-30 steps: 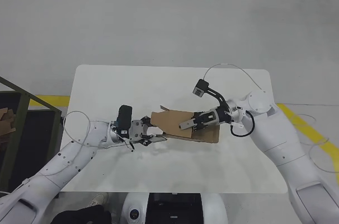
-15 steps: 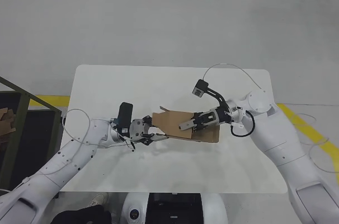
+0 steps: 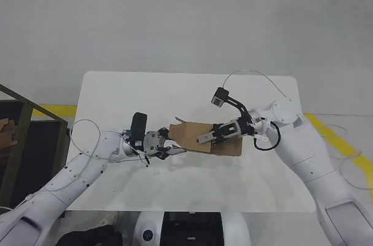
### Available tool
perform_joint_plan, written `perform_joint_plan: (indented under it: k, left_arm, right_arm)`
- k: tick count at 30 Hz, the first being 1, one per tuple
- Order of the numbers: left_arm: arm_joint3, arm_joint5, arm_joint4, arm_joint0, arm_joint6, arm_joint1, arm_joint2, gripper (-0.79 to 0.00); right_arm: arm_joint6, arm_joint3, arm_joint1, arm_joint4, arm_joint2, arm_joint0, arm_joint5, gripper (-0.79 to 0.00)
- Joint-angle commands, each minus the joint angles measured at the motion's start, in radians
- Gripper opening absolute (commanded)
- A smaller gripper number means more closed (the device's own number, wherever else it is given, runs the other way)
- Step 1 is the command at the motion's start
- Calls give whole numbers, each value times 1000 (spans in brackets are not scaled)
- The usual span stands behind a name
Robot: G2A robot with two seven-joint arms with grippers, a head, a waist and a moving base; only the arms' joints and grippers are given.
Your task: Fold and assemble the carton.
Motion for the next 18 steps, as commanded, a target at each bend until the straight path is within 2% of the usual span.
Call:
perform_joint_plan:
  k: [1, 2, 13, 18]
  left_arm:
    - [-6, 8, 10, 3, 8, 4, -9, -286]
    - [-11, 14, 13, 8, 14, 7, -16, -12]
    - [-10, 54, 49, 90, 54, 48, -96, 0]
    - [-8, 66, 52, 121, 66, 54, -103, 0]
  right_arm:
    - [0, 1, 1, 1, 3, -2, 1, -785]
    - [0, 1, 1, 0, 4, -3, 1, -785]
    - [-1, -7, 6, -3, 23, -9, 6, -785]
    - [-1, -13, 8, -5, 28, -12, 8, -785]
